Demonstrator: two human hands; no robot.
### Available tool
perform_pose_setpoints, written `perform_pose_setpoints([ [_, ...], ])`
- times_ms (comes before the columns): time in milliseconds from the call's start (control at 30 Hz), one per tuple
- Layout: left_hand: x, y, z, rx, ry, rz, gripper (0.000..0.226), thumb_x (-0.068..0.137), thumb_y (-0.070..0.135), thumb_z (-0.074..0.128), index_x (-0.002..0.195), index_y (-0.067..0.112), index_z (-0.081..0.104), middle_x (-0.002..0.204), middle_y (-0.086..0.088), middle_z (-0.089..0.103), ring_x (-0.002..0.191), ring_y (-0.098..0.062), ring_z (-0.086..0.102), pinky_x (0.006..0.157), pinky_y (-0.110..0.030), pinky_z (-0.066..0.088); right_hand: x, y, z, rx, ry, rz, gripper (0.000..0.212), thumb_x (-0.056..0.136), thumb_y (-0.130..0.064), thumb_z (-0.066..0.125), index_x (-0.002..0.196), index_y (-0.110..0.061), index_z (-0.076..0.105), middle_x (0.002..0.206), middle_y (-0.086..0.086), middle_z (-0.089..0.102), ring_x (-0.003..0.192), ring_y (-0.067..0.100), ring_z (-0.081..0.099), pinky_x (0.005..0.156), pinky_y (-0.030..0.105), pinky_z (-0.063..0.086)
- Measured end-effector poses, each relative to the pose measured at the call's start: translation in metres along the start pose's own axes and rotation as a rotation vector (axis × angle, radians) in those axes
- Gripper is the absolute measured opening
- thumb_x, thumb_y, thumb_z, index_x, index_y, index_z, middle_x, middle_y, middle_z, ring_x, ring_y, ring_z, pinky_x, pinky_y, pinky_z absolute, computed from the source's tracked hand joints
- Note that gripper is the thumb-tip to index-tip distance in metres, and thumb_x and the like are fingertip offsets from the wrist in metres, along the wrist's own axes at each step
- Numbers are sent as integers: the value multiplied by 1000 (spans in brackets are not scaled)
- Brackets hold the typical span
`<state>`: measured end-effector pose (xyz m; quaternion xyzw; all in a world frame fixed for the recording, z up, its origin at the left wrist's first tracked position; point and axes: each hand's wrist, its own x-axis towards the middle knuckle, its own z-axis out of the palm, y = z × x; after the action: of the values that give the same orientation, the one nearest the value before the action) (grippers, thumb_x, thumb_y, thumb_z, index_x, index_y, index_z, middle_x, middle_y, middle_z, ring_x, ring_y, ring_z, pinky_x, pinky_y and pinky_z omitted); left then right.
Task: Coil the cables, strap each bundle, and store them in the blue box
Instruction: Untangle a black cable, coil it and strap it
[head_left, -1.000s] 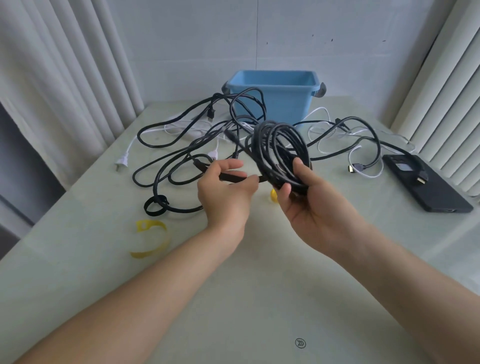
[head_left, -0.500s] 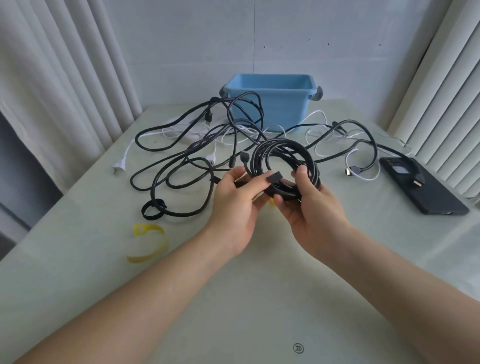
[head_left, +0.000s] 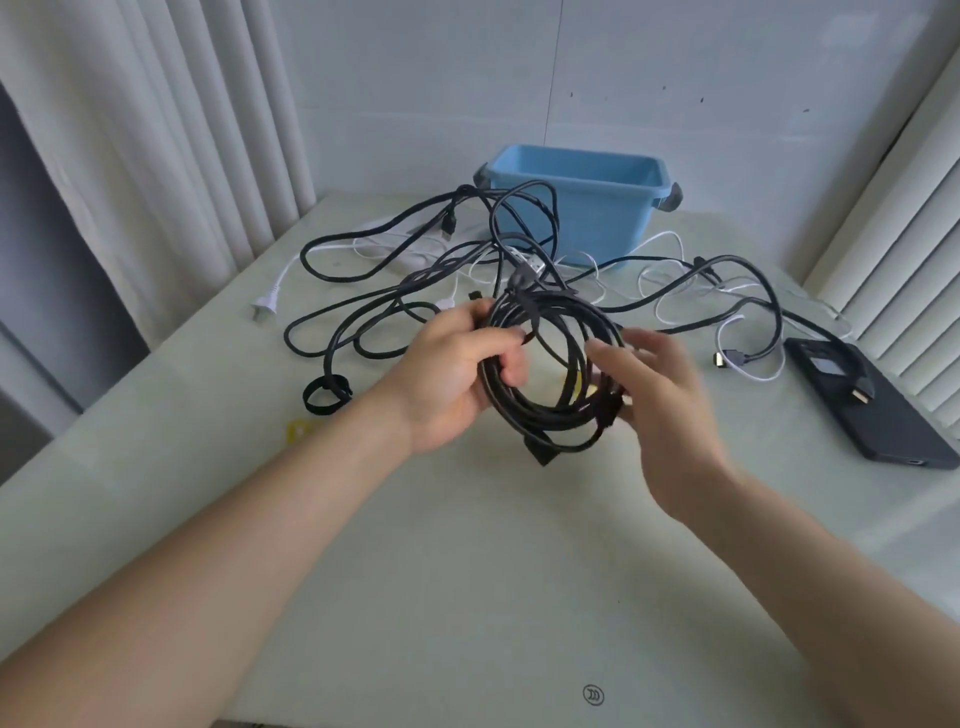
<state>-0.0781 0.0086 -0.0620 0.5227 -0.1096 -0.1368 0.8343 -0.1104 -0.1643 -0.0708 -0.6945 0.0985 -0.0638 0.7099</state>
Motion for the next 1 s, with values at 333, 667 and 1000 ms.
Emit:
perform_pose_setpoints([
  [333,-4,-1,-5,189,-263,-234,24,92,-14,48,88,10,46,77,-7,41,58,-10,44,52,-20,36,13,-4,-5,-789,-472,-843,59,72,-9,70,130,-14,58,118,1,57,108,17,57,94,32,49],
  [667,-3,-5,-7,121,-193,-359,18,91,-14,49,95,3,53,74,-8,45,60,-11,47,51,-16,42,16,-6,-11,-838,-457,-926,47,79,-31,83,119,-17,65,95,-23,60,83,-12,55,77,4,38],
  [1000,-3,-7,-6,306,-198,-236,21,80,9,61,99,2,65,75,-6,61,70,-14,61,67,-23,55,11,2,-12,-545,-426,-665,20,82,-19,80,99,-25,73,71,-25,66,64,1,60,65,9,41],
])
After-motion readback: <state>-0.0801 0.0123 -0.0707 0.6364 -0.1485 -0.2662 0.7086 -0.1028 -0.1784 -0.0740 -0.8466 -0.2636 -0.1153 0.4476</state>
